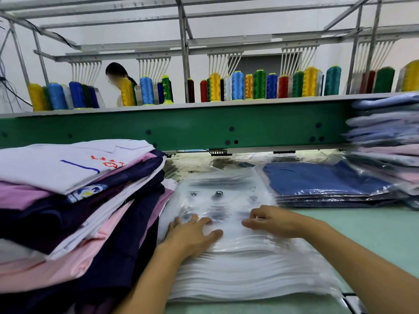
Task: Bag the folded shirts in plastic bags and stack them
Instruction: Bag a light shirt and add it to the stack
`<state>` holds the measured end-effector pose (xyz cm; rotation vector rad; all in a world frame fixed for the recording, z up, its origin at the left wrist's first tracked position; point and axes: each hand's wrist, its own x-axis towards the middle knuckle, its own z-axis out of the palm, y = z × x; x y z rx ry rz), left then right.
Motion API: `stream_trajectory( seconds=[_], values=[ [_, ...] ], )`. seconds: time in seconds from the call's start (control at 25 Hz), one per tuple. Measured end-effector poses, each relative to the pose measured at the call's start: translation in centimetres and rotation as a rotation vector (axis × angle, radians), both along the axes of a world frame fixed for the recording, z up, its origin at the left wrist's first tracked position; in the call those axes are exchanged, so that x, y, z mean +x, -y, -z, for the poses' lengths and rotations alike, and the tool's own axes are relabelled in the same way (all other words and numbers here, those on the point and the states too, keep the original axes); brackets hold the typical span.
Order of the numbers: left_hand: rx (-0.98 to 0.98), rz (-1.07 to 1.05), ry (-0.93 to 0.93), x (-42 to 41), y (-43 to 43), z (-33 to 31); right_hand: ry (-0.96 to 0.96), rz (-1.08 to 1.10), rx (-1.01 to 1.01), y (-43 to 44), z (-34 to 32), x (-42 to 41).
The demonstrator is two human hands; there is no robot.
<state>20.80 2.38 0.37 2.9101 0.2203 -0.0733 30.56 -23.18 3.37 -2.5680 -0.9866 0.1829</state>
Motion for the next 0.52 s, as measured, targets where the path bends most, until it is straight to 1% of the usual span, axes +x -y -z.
stream_trajectory(
  seconds=[0.08,0.16,0.24,0.32,0.4,0.44,0.52],
  values=[
    [0.048,0.002,0.113,-0.2,0.7,-0.3,0.008,0.063,0.056,-0.4,0.0,0.0],
    [0.04,0.031,0.187,-0.2,1.5,-0.9,0.12,0.145,0.014,-1.0,0.1,-0.1],
    [-0.019,0.079,0.173,-0.3,2.7,-1.8,0.292,0.214,-0.042,-1.9,-0.1,-0.4],
    [-0.078,0.092,0.157,-0.7,3.5,-3.6,0.384,0.282,0.035,-3.1,-1.1,-1.0],
    [-0.07,0.055,0.206,-0.8,3.8,-6.7,0.387,0.333,0.179,-4.9,-2.7,-1.8],
    [-0.028,0.036,0.247,-0.9,3.6,-8.7,0.344,0.331,0.277,-6.0,-3.8,-2.2],
    [0.144,0.012,0.323,-1.6,3.2,-13.1,0.166,0.238,0.514,-8.7,-6.0,-3.6]
  ],
)
